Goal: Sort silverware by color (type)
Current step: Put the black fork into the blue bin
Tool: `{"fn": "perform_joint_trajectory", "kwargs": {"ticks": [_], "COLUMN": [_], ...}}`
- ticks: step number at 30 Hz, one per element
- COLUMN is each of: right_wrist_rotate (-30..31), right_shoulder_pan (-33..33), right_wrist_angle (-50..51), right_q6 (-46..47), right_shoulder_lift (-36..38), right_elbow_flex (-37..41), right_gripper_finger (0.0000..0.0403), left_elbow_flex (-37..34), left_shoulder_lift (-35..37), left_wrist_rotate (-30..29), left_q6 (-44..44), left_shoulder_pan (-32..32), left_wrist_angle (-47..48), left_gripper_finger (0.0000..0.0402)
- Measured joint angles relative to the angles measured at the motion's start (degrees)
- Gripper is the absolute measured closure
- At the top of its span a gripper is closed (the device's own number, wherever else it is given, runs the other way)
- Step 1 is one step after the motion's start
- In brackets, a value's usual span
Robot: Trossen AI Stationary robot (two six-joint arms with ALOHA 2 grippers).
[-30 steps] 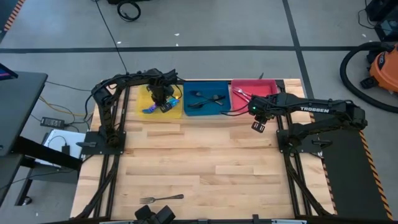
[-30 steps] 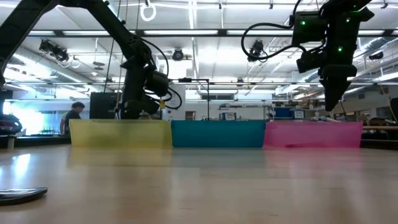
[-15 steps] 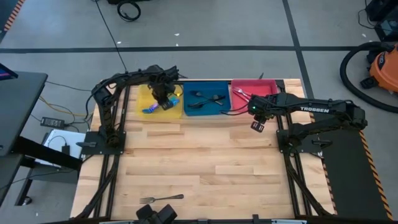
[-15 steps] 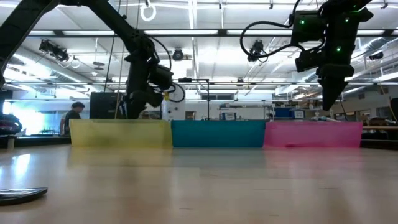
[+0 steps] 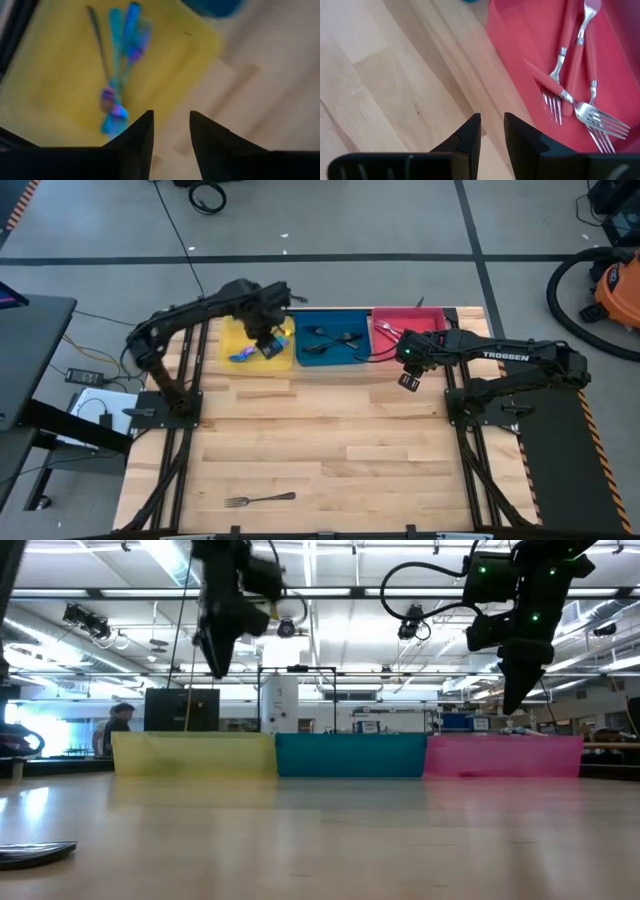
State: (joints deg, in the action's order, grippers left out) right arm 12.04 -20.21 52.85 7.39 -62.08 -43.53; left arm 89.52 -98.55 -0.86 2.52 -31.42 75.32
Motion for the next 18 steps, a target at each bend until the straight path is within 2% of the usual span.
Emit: {"fn": "perform_joint_trajectory", "kwargs": {"ticks": [4, 8, 13, 18], "right_wrist_rotate": [-0.1, -0.08, -0.12, -0.3], "right_shoulder_pan": [-0.02, 0.0, 0.0, 0.0], "right_wrist_angle": [-1.12, -1.38, -2.08, -3.1], "right_q6": [-0.04, 0.18, 0.36, 0.38], "right_shoulder_lift": [0.0, 0.0, 0.0, 0.0], "right_elbow_flex": [0.0, 0.0, 0.0, 0.0], "right_gripper_finger": [0.031, 0.031, 0.031, 0.031], "left_elbow_flex": [-3.41, -6.22, -11.45, -19.68], "left_shoulder_lift": [6.56, 10.15, 11.94, 11.97], "left_wrist_rotate": [0.0, -0.03, -0.78, -1.03], "left_q6": [7.82, 13.72, 22.17, 30.37], "left_shoulder_pan": [7.56, 17.11, 29.67, 40.96], "left_wrist_angle": [-0.4, -0.49, -1.93, -11.47], "left_gripper_finger": [0.0276, 0.0276, 0.0276, 0.0276]}}
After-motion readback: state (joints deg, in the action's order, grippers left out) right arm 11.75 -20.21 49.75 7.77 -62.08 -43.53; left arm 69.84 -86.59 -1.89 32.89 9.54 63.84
